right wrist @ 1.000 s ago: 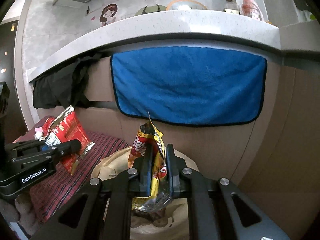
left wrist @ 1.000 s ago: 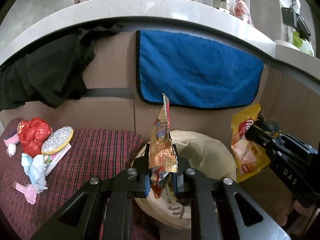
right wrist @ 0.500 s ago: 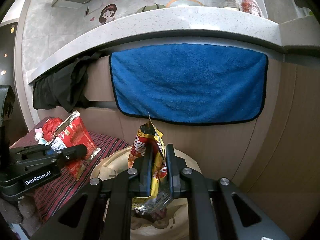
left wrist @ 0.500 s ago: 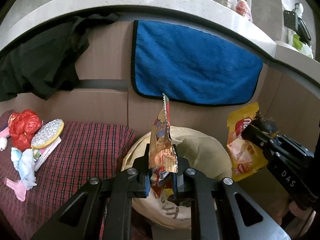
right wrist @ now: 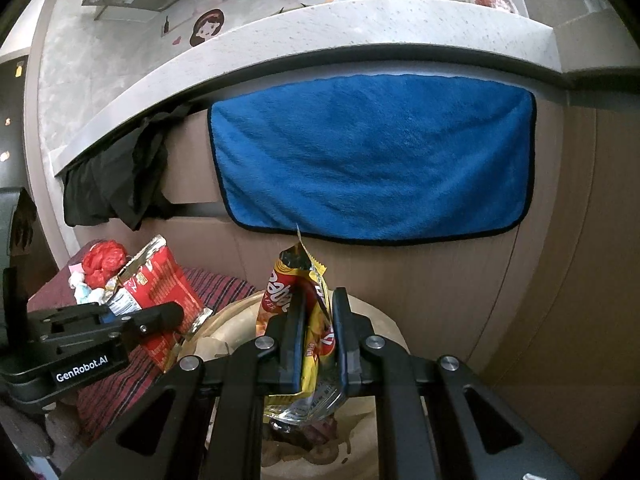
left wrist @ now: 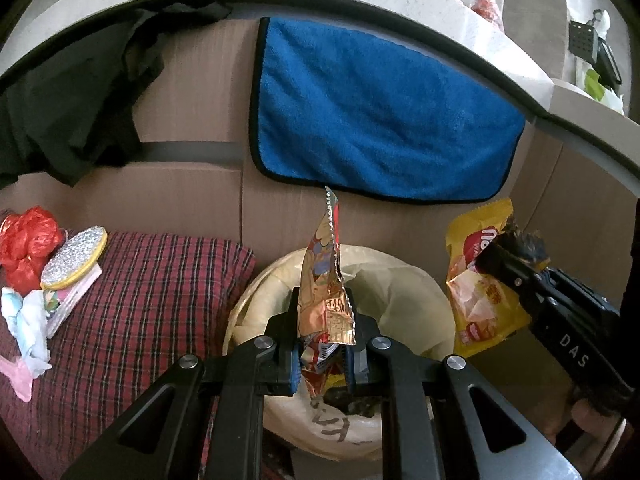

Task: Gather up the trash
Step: 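Open the left tool over the bin while the right tool releases the yellow snack bag, then move both open tools back to the trash on the bed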

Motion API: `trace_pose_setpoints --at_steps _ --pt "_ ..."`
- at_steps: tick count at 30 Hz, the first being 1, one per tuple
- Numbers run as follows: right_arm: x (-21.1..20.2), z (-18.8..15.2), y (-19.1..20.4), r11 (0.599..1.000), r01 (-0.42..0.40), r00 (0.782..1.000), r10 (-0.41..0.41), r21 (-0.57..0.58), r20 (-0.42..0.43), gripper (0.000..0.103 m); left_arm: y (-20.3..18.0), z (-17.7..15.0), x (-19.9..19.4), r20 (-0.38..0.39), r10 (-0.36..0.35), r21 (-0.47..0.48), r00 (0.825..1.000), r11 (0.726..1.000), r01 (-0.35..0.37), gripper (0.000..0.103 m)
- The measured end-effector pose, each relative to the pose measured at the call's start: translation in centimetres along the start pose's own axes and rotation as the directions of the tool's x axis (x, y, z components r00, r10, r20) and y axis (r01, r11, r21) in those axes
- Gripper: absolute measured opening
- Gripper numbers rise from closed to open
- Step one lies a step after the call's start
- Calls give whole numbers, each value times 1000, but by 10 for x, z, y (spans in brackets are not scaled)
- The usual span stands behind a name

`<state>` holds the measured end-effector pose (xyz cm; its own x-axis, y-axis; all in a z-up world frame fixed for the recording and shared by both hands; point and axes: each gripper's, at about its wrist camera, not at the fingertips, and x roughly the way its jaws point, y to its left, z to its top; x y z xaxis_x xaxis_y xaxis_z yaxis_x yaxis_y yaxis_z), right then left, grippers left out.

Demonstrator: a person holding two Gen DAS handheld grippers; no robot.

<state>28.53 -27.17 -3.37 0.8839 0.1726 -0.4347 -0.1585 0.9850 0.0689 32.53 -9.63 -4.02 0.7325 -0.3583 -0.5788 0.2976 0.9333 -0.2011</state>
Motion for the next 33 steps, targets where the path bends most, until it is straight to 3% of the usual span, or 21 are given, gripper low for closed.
trace_pose_setpoints --at_steps 9,10,11,12,13,14,22,33 --pt "9 -3 -3 1000 -2 1000 2 20 -10 17 7 1 16 -34 -68 -30 997 997 67 18" --pt "10 -2 -4 1000 -7 1000 7 24 -5 17 9 2 16 -31 -89 -40 996 995 88 26" --pt "10 -3 -5 1000 -15 1000 15 27 -5 24 12 4 17 -34 -111 -48 993 993 109 33" --pt "11 -3 -5 999 -17 1000 17 30 -5 37 14 5 16 -32 -119 -52 992 992 117 48" --pt "11 -3 -6 999 -14 1000 14 36 -2 41 15 6 15 -26 -122 -54 992 991 120 55" --pt "10 -3 -6 999 -12 1000 12 42 2 41 17 8 12 -15 -120 -56 993 991 119 55" --pt "7 -4 -5 999 -14 1000 15 50 -16 41 20 13 -19 41 3 0 999 1000 -3 55" --pt "-15 -2 21 998 -55 998 55 44 -2 41 48 2 -83 116 110 8 987 994 -112 55"
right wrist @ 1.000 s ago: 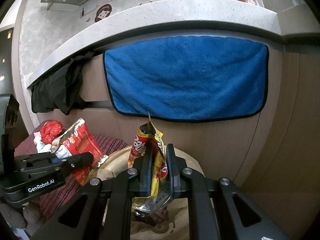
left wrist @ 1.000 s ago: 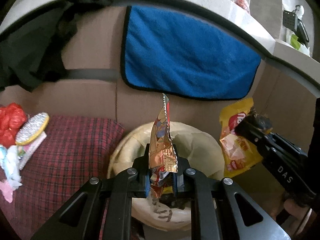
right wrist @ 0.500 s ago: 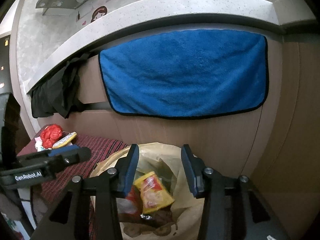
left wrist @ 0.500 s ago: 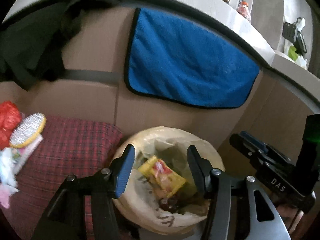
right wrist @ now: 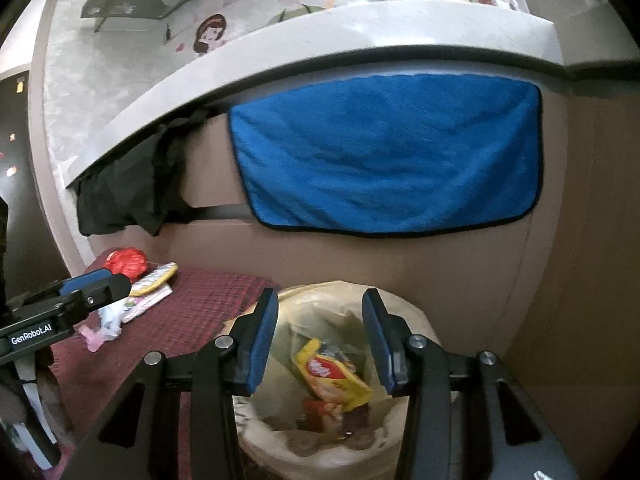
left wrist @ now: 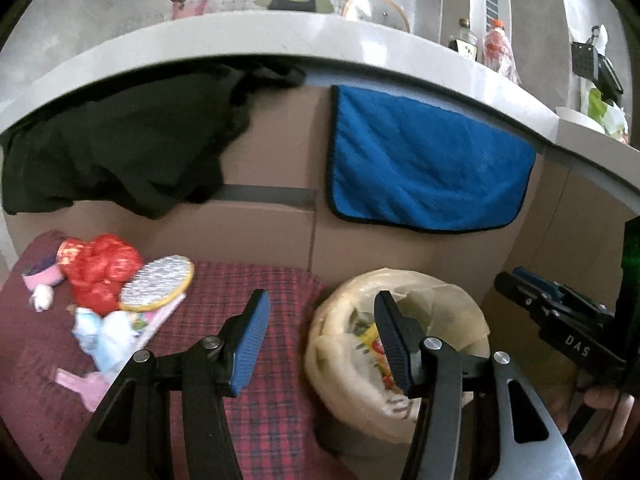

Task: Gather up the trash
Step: 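Move both open tools back to the trash on the bed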

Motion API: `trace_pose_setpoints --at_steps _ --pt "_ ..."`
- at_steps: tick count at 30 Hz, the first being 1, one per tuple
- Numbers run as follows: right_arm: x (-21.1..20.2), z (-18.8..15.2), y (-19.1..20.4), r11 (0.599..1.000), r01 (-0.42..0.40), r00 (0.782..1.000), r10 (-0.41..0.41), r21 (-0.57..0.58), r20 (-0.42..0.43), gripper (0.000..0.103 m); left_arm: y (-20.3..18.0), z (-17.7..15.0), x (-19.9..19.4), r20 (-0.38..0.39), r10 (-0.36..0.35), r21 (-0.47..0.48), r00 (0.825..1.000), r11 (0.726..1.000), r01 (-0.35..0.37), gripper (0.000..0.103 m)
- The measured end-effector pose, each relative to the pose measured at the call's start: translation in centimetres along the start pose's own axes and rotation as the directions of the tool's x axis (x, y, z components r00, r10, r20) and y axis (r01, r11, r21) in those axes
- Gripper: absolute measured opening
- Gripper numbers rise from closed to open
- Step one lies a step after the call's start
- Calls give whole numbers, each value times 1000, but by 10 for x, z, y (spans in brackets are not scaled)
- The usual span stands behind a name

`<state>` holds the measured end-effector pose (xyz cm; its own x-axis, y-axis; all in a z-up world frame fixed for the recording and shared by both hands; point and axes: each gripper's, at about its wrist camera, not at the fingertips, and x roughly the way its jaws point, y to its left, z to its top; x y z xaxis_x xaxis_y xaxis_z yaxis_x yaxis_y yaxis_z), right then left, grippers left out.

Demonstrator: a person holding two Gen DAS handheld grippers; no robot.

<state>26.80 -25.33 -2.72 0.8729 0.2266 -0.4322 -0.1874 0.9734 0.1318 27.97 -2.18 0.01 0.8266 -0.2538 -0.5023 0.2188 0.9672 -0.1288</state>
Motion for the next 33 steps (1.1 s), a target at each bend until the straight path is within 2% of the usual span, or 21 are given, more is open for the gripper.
trace_pose_setpoints --at_steps 12,16,22,29,33 --pt "6 5 91 986 -134 991 131 -100 -42 41 71 1 -63 62 93 -61 994 994 -89 55" --pt "13 7 132 974 -172 984 163 -150 -69 41 111 -5 -85 81 121 -104 989 988 -112 55" --pt "25 4 200 937 -253 966 231 -240 -117 41 186 -25 -105 65 171 -195 983 968 -156 55" --pt "67 -26 285 847 -404 908 325 -347 -265 39 289 -62 -120 23 259 -323 966 916 -238 55" --pt "96 -45 320 793 -496 855 373 -354 -360 39 329 -71 -118 10 288 -367 958 892 -264 56"
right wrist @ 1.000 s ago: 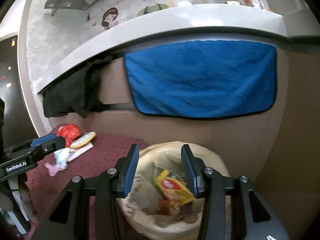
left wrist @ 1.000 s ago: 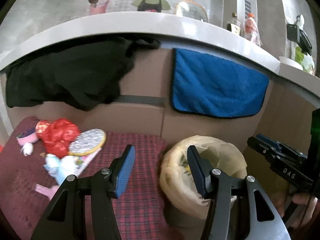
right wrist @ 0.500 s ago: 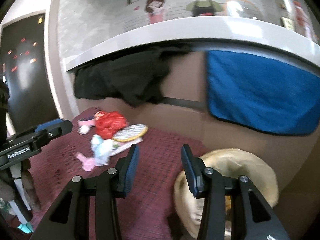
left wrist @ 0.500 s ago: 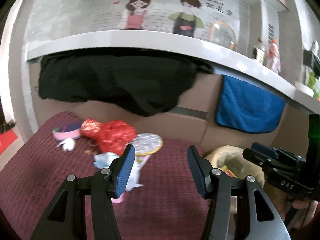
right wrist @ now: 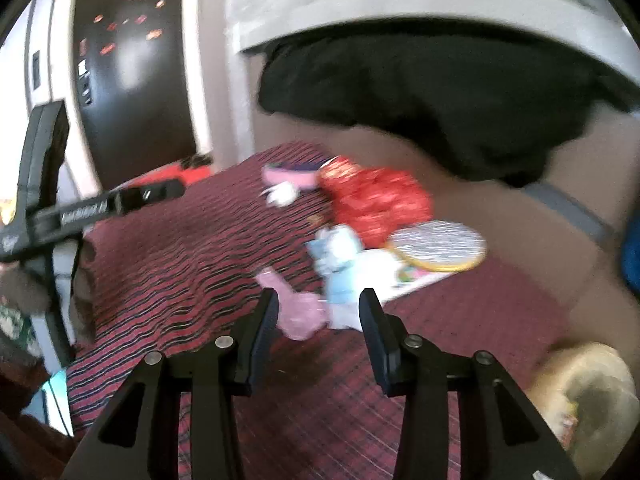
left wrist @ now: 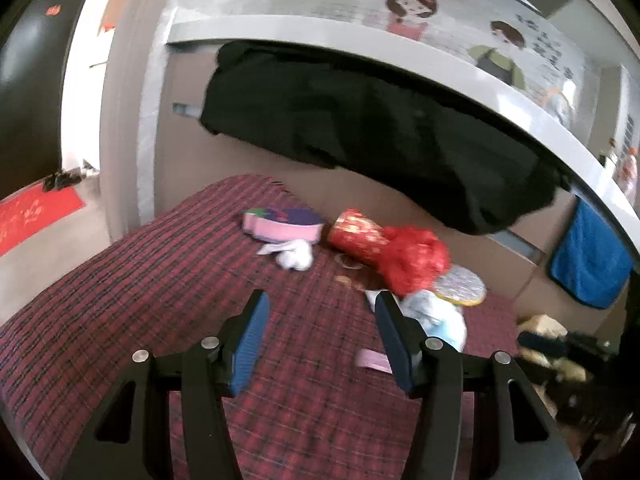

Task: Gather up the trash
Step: 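Move both open tools back to the trash on the bed, then grasp the white tissue with the left tool while the right tool grasps the pink spoon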

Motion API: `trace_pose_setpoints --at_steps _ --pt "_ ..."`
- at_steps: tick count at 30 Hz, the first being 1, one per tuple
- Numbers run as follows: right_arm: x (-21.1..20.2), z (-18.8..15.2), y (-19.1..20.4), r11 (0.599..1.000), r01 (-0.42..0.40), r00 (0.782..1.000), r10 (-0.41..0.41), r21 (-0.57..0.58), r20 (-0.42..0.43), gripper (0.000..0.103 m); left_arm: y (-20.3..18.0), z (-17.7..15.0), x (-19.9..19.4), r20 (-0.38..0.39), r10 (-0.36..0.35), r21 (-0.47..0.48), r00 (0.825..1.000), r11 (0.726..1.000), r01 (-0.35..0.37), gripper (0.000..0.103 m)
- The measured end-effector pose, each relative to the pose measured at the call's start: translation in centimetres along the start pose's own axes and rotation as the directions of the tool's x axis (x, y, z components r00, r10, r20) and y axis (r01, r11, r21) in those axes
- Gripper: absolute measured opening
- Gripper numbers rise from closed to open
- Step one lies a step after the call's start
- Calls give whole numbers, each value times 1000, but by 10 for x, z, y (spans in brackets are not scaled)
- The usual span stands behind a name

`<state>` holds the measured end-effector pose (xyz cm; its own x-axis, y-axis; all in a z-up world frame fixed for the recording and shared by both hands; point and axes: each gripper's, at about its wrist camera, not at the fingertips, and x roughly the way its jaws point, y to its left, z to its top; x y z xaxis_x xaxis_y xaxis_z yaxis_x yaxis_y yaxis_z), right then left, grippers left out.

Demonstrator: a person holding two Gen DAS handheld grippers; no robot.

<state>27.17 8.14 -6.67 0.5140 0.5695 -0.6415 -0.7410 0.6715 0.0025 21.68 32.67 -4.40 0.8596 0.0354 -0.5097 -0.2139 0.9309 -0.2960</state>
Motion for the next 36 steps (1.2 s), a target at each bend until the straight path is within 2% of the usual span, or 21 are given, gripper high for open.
trace_pose_setpoints --at_steps 2,5,7,12,15,18,21,23,28,31,36 --pt "22 1 7 999 -15 999 13 -38 -37 38 9 3 8 -13 -6 -4 1000 1000 6 56" --pt "48 1 11 997 11 997 -17 -76 -75 38 18 5 21 -40 -13 0 999 1000 13 56" --pt "61 2 12 996 -11 995 3 -89 -95 38 22 6 27 -53 -18 -8 998 1000 18 56" --pt "86 4 24 971 -48 991 17 -233 -133 38 31 4 37 -66 -52 -52 996 997 49 56" --pt "98 3 20 967 -39 987 -1 -252 -160 38 31 2 41 -84 -66 -52 994 997 62 56" --pt "102 -3 3 981 -69 980 33 -181 -195 39 30 2 46 -106 -74 -47 992 996 70 56" --pt "98 -7 -10 990 -99 979 79 -97 -187 41 27 6 50 -112 -74 -44 991 997 69 56" --pt "90 -9 -13 994 -79 983 65 -78 -171 36 23 8 53 -112 -63 -31 992 998 60 56" --pt "53 -9 -15 998 -54 996 52 -30 -69 36 11 11 61 -131 -26 4 991 1000 27 56" --pt "28 -7 -29 999 10 1000 -10 49 13 36 3 13 66 -143 -7 17 990 1000 9 56" --pt "10 -17 -55 985 35 998 -44 169 52 36 -1 21 77 -128 -41 -5 991 999 41 56"
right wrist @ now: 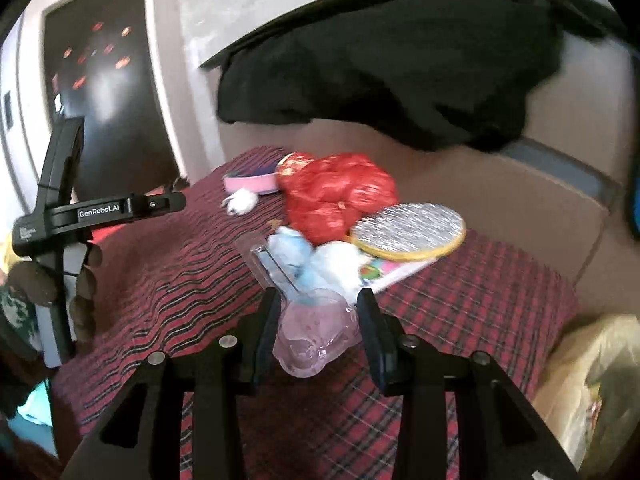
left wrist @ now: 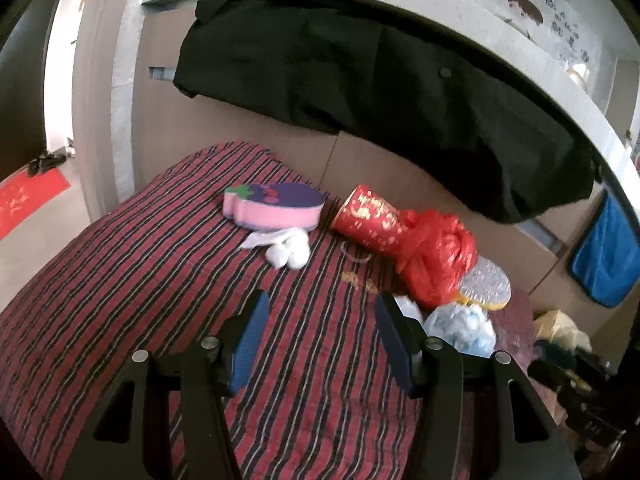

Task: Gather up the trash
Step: 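Grasp the white tissue with the left tool while the right tool grasps the pink spoon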

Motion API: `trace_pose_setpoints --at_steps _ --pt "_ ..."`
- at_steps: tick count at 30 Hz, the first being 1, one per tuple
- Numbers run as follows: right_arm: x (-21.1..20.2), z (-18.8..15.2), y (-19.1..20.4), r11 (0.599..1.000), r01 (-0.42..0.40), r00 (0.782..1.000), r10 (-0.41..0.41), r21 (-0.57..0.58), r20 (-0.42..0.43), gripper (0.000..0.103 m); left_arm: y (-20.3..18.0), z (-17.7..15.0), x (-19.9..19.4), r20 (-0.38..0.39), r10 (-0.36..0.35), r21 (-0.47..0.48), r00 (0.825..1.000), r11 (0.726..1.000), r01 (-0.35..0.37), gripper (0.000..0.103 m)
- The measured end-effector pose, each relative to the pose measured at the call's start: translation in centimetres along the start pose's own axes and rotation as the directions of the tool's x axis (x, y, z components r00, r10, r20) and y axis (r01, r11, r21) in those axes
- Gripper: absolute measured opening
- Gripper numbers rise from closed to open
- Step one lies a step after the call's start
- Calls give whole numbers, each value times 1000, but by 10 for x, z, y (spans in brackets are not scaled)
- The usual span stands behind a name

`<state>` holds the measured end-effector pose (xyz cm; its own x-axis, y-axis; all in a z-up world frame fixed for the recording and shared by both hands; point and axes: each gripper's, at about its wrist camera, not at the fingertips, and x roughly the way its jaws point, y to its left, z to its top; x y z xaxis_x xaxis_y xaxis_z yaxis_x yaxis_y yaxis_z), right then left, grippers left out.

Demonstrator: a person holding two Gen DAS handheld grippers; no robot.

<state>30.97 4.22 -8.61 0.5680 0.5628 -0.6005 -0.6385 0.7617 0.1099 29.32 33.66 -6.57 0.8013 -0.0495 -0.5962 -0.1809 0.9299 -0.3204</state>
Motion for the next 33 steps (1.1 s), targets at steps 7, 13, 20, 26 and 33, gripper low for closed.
trace_pose_setpoints --at_steps 7,13,20,26,33 --pt "-7 -8 -16 996 -44 999 43 83 17 36 12 24 49 -76 28 -15 997 999 -29 56" --pt "10 -13 -15 991 -80 997 79 110 8 36 15 42 105 -147 93 -84 985 991 -106 56" --pt "9 -18 -8 992 -89 996 89 88 6 36 10 40 130 -214 166 -83 963 979 -187 24" --pt "-1 -22 -5 990 -94 996 94 103 12 36 1 23 68 -133 101 -72 986 991 -112 22" --pt "-21 -18 9 991 -98 995 96 92 31 36 -35 -14 -8 -108 -12 -23 994 1000 9 22"
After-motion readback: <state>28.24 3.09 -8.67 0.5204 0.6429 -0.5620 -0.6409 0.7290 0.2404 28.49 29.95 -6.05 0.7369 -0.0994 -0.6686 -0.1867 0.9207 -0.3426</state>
